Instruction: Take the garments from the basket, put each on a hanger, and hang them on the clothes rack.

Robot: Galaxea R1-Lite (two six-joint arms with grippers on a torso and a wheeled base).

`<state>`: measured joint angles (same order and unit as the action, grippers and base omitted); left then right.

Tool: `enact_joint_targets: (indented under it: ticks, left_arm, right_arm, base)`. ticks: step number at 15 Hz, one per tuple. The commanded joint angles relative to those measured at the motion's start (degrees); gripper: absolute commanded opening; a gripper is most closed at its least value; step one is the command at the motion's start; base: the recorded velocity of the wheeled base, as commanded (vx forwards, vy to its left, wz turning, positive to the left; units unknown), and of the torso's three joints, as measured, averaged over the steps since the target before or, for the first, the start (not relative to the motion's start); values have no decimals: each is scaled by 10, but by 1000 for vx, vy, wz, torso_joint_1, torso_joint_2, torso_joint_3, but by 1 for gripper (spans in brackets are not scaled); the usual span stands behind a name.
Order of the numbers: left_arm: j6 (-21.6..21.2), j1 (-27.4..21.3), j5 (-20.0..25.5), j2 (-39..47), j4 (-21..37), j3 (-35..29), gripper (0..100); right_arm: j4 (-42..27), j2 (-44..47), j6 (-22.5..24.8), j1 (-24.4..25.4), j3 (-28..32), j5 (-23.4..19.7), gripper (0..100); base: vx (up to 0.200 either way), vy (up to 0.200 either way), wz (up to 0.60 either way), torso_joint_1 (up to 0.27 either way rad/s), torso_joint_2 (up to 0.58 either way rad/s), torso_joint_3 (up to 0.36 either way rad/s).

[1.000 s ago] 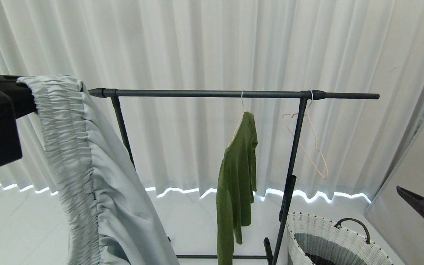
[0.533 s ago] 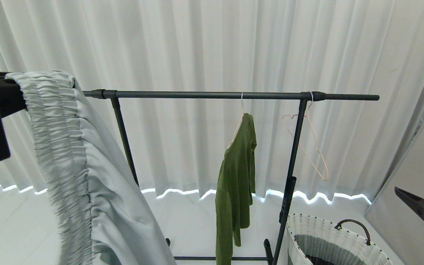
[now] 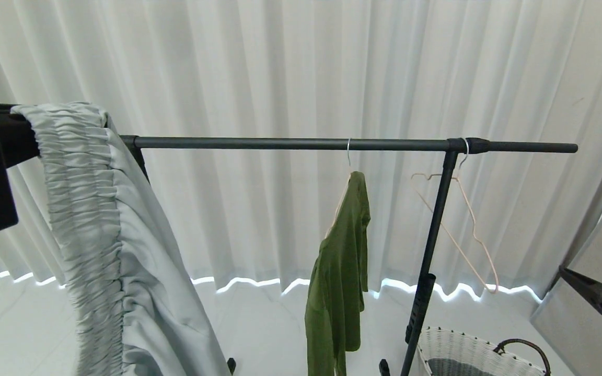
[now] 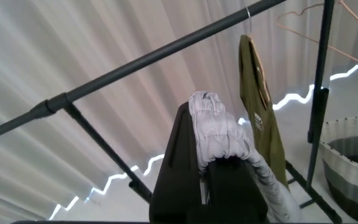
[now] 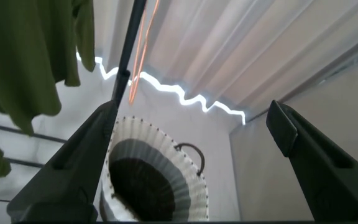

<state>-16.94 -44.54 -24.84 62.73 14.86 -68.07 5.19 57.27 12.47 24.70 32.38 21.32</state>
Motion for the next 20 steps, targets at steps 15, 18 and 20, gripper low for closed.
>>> enact_joint_targets:
  ticks: [15,18,20]
  left_arm:
    - [-20,0,0,-24,0,23,0]
    - [-30,-1,0,-40,-5,23,0]
    - [-31,-1,0,-44,-8,23,0]
  right_arm:
    - [2,223,-180,-16,54,-33,100]
    - [3,298,-195,-62,95,-36,100]
    - [3,326,-217,-62,112,-37,100]
  base:
    - [53,0,0,2,0,1]
    - [0,0,0,0,0,0]
    - [0,0,0,0,0,0]
